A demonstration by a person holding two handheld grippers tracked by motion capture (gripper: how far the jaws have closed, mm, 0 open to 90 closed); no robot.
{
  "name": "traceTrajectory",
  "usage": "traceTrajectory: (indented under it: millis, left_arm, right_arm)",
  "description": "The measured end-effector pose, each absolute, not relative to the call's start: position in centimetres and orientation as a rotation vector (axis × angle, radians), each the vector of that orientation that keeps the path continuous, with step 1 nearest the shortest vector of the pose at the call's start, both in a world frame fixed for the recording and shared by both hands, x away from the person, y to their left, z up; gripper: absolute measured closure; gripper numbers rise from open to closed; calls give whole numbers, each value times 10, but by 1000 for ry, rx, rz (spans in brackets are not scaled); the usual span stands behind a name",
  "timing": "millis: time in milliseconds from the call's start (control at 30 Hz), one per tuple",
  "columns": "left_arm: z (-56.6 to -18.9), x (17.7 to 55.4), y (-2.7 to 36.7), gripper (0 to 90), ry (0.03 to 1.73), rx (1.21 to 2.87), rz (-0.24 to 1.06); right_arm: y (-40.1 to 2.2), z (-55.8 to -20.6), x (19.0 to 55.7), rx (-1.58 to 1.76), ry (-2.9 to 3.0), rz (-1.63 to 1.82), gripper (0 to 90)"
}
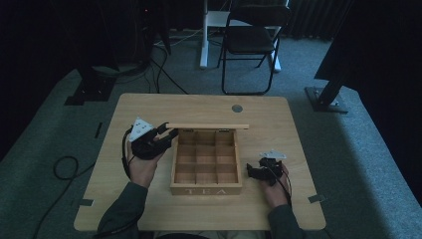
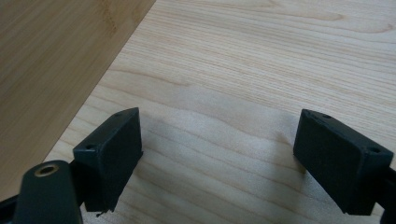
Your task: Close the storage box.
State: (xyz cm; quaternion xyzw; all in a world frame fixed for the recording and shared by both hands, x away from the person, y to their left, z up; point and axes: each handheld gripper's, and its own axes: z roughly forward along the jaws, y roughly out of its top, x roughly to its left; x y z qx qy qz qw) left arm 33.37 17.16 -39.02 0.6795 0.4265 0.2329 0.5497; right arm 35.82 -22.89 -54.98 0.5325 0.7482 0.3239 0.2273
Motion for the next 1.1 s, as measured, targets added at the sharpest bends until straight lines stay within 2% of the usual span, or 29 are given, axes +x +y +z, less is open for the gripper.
traceTrajectory:
  millis: [1100]
  left_arm:
    - [-407, 311, 172, 549, 1039, 1619, 512]
  right_arm:
    - [-229, -550, 358, 1468, 2060, 894, 150]
